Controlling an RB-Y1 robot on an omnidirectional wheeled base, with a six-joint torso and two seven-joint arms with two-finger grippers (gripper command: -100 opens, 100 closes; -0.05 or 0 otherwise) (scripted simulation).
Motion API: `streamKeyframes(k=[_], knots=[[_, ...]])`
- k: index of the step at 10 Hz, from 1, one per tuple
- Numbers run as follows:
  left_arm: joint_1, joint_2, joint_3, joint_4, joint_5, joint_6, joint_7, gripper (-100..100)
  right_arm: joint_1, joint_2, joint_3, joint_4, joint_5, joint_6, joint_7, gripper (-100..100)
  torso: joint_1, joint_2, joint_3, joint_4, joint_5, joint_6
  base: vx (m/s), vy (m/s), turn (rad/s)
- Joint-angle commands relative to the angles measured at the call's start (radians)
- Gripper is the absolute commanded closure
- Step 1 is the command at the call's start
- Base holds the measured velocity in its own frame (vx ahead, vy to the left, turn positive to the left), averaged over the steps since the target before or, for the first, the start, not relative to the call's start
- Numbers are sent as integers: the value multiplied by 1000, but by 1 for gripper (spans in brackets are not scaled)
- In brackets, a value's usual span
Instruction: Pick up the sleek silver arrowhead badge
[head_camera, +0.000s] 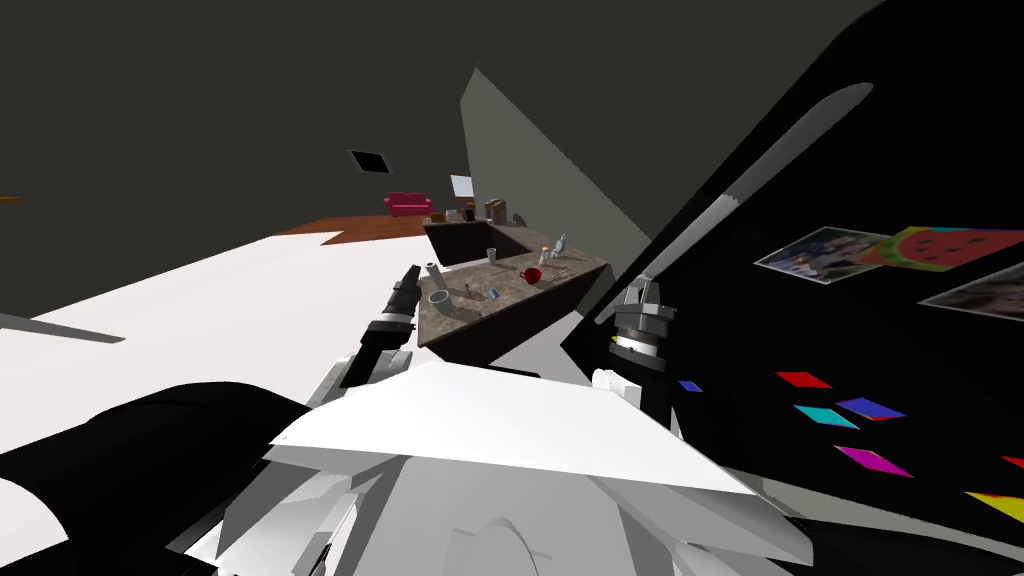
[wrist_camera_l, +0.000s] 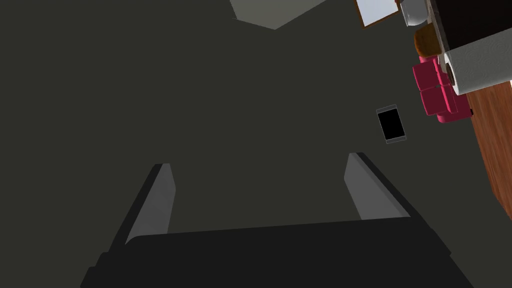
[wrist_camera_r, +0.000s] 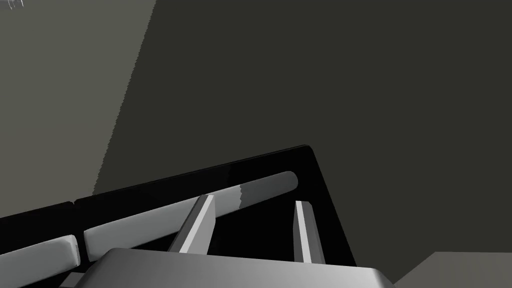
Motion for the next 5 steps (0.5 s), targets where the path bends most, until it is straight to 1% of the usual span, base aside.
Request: streamKeyframes(k=[1, 3, 5], knots=[[12, 6, 26, 18, 0, 41, -11, -100, 0, 0, 0, 0, 0, 0, 0, 0, 0, 0, 0, 0, 0, 0, 64, -89, -179], [33, 19, 61, 30, 5, 95, -21, -100, 0, 0, 0, 0, 0, 0, 0, 0, -1, -1, -1, 0, 0, 0, 67, -94, -173], [55, 41, 90, 46, 11, 151, -31, -100, 0, 0, 0, 0, 0, 0, 0, 0, 0, -3, -1, -1, 0, 0, 79, -85, -149]])
